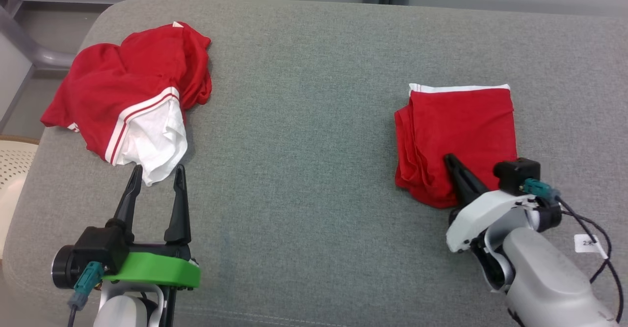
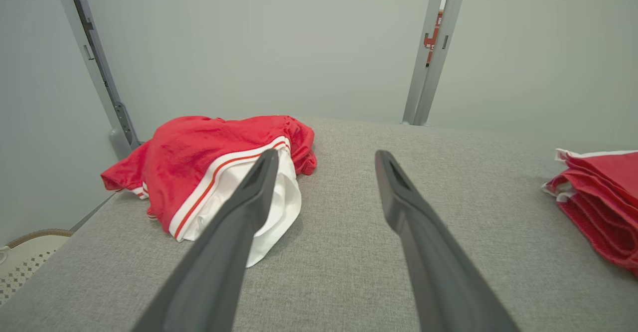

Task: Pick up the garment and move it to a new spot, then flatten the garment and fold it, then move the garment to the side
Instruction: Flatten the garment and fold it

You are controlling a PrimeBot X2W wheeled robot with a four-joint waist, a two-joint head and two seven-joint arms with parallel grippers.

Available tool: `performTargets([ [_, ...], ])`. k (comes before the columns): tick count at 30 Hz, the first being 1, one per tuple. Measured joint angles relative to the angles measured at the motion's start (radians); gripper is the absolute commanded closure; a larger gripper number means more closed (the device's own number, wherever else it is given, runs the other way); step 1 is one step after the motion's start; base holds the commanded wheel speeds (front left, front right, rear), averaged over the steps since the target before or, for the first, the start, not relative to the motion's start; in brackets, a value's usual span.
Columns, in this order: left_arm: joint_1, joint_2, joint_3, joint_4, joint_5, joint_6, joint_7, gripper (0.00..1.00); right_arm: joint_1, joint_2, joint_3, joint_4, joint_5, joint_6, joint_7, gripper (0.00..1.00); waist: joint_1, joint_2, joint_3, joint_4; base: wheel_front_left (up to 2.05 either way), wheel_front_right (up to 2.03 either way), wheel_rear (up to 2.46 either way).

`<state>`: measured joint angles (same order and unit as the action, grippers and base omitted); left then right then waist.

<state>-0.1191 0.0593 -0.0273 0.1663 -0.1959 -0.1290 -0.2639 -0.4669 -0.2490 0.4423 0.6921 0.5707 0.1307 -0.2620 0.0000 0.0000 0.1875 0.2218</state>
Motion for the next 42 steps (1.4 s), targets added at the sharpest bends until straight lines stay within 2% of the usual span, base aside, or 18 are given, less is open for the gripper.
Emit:
performTargets([
  [6,-0.006,-0.001,0.008,0.0,0.0,0.0,0.0,0.0,-0.003,0.095,0.087,-0.027,-0.042,0.0,-0.001,1.0,0.0,0.0,0.011,-0.001,0.0,0.0,0.0],
  [9,-0.013,-0.002,0.007,0.0,0.0,0.0,0.0,0.0,-0.003,0.114,0.101,-0.045,-0.06,0.0,-0.001,1.0,0.0,0.0,0.015,-0.004,0.0,0.0,0.0],
  [15,-0.015,-0.002,0.021,0.003,0.004,0.0,0.0,0.0,0.007,0.104,0.004,-0.192,-0.125,0.0,-0.001,1.0,0.0,0.0,0.011,-0.033,0.0,0.0,0.0],
  [23,-0.014,0.005,0.04,0.008,0.014,0.0,0.0,0.0,0.123,0.054,-0.177,-0.38,-0.21,0.0,-0.001,1.0,0.0,0.0,-0.012,-0.102,0.0,0.0,0.0],
  [24,-0.014,0.004,0.042,0.009,0.014,0.0,0.0,0.0,0.137,0.049,-0.195,-0.396,-0.216,0.0,-0.001,0.94,0.0,0.0,-0.015,-0.109,0.0,0.0,0.0],
  [25,-0.014,0.005,0.046,0.011,0.016,0.0,0.0,0.0,0.154,0.042,-0.214,-0.415,-0.224,0.0,-0.001,0.73,0.0,0.0,-0.018,-0.118,0.0,0.0,0.0],
  [26,-0.014,0.005,0.05,0.012,0.019,0.0,0.0,0.0,0.172,0.036,-0.233,-0.433,-0.231,0.0,-0.001,0.4,0.0,0.0,-0.023,-0.127,0.0,0.0,0.0],
  [27,-0.014,0.005,0.053,0.012,0.02,0.0,0.0,0.0,0.187,0.033,-0.245,-0.445,-0.235,0.0,-0.001,0.0,0.0,0.0,-0.026,-0.134,0.0,0.0,0.0],
  [33,0.0,0.007,0.064,0.024,0.024,0.0,0.0,0.0,0.288,0.024,-0.319,-0.515,-0.249,0.0,-0.001,0.0,0.0,0.0,-0.056,-0.172,0.0,0.0,0.0],
  [42,0.042,0.014,0.08,0.055,0.031,0.0,0.0,0.0,0.396,0.038,-0.361,-0.57,-0.267,0.0,-0.001,0.0,0.0,0.0,-0.102,-0.195,0.0,0.0,0.0],
])
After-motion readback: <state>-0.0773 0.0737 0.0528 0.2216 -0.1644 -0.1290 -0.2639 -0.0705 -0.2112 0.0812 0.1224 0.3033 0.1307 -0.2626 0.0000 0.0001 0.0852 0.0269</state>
